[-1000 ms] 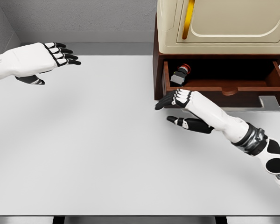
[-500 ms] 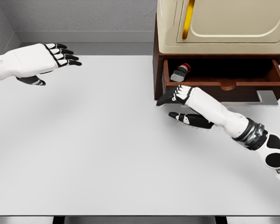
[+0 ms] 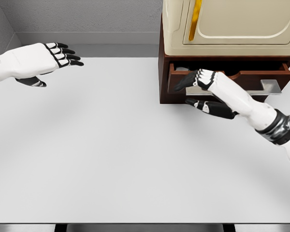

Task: Put the switch into the drawer with left arm, and close the drawer with right arm

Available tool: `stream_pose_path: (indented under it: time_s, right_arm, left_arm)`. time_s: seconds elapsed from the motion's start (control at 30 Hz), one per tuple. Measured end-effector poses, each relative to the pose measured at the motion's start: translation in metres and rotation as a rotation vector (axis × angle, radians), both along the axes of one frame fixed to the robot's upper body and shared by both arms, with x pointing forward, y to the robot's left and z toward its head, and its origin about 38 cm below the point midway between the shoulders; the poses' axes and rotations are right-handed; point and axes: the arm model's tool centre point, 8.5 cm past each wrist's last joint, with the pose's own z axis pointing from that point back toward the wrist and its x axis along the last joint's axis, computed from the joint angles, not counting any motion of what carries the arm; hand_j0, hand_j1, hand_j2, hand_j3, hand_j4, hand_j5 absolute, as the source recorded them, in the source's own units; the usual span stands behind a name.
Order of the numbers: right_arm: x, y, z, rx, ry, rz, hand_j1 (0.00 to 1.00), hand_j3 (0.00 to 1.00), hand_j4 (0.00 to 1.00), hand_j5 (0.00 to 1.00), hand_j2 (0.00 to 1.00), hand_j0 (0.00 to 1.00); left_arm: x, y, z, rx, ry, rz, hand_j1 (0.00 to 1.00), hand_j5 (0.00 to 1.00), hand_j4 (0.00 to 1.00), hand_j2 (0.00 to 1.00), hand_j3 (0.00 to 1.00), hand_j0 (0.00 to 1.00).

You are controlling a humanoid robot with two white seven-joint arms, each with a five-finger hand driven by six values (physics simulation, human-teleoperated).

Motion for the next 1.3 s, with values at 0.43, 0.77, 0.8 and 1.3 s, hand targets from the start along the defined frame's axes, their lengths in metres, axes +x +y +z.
stream_pose_path:
  time_s: [0.43,0.77,0.8,1.3]
  right_arm:
    - [-0.025,-0.012,-0.039,-0.09,0.106,0.005,0.66,0.66,0.66,0.66,0.66,0.66]
    - [-0.009,-0.034,-0.05,-0.141,0.119,-0.069,0.65,0.65,0.65,0.65,0.65,0.65]
    - [-0.008,-0.036,-0.053,-0.146,0.123,-0.076,0.65,0.65,0.65,0.65,0.65,0.65]
    - [0.014,-0.055,-0.048,-0.174,0.105,-0.146,0.65,0.65,0.65,0.65,0.65,0.65]
  left_arm:
    - [0.0,0.0,0.0,-0.001,-0.001,0.0,1.0,1.0,1.0,1.0,1.0,1.0]
    - [0.0,0.0,0.0,-0.001,-0.001,0.001,1.0,1.0,1.0,1.0,1.0,1.0]
    - [0.0,0.0,0.0,-0.001,-0.001,0.0,1.0,1.0,1.0,1.0,1.0,1.0]
    - [0.001,0.003,-0.001,-0.001,0.002,0.009,1.0,1.0,1.0,1.0,1.0,1.0]
